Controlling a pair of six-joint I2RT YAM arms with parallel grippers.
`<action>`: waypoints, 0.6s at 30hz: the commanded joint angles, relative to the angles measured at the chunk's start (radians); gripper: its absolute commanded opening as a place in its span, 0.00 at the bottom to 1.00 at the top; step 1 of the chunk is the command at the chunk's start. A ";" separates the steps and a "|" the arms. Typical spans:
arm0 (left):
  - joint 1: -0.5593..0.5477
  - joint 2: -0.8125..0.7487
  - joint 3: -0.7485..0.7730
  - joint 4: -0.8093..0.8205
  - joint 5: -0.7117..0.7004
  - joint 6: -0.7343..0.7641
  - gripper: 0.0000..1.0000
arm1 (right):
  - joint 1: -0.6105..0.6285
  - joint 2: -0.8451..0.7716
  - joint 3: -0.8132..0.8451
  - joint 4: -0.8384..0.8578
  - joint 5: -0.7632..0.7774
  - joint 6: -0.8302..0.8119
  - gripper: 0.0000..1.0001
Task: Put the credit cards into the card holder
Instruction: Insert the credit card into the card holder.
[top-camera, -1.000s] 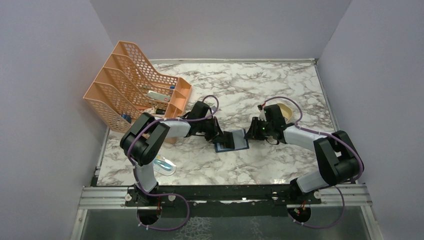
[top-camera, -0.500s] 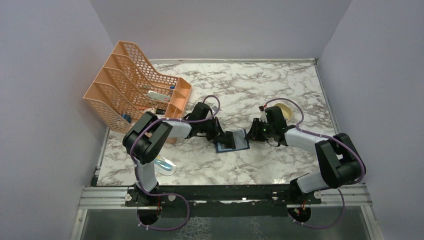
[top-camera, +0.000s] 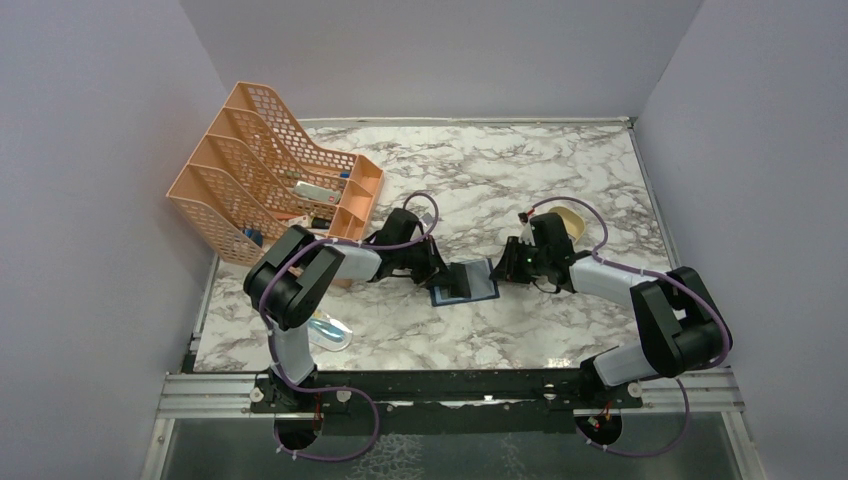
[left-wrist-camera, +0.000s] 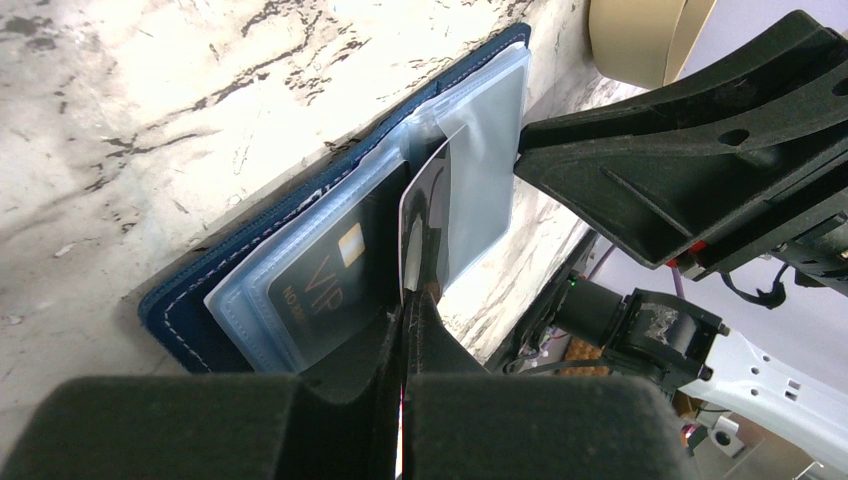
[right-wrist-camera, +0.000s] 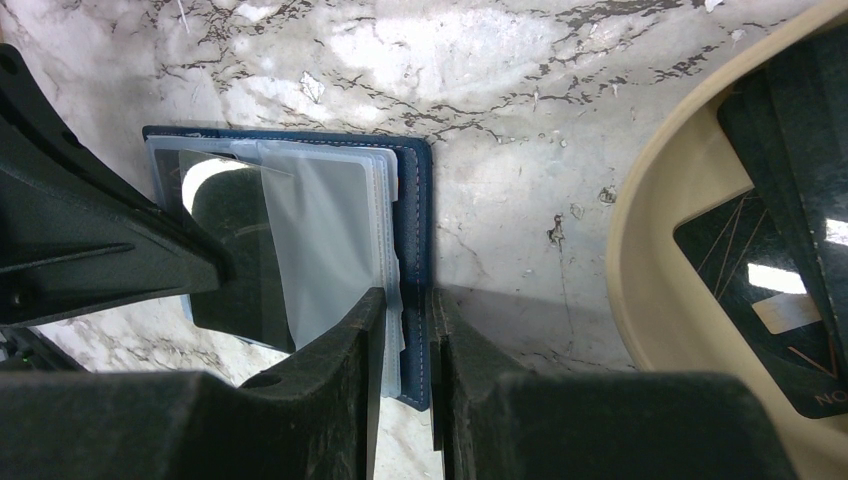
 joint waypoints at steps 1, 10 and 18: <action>-0.006 -0.002 -0.030 -0.011 -0.113 0.007 0.00 | 0.013 -0.018 -0.029 -0.035 -0.041 0.025 0.21; -0.006 -0.017 -0.041 -0.005 -0.136 0.003 0.00 | 0.014 -0.037 -0.037 -0.041 -0.034 0.038 0.20; -0.022 -0.016 -0.047 0.016 -0.143 -0.008 0.00 | 0.014 -0.039 -0.059 -0.017 -0.048 0.081 0.20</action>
